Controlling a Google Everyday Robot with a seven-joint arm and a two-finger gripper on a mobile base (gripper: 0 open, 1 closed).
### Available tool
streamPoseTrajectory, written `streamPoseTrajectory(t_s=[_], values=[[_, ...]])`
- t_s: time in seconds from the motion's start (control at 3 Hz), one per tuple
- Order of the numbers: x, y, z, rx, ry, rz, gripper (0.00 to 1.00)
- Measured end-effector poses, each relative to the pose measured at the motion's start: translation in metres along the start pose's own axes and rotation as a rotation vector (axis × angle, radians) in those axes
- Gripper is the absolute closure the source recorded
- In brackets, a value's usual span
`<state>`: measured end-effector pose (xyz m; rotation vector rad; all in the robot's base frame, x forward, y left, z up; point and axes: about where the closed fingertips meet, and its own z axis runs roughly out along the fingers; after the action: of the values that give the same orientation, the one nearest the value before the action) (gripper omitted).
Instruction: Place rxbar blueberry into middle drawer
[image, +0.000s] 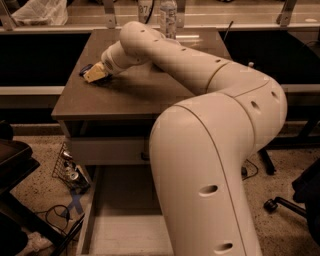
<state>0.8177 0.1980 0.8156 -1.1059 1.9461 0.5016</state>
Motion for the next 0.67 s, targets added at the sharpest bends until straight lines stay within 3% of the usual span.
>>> streamPoseTrajectory(t_s=[0.33,0.67], values=[[-0.0014,0.0000,-0.0008,0.000,0.000,0.000,1.00],[-0.0021,0.0000,-0.0013,0.000,0.000,0.000,1.00]])
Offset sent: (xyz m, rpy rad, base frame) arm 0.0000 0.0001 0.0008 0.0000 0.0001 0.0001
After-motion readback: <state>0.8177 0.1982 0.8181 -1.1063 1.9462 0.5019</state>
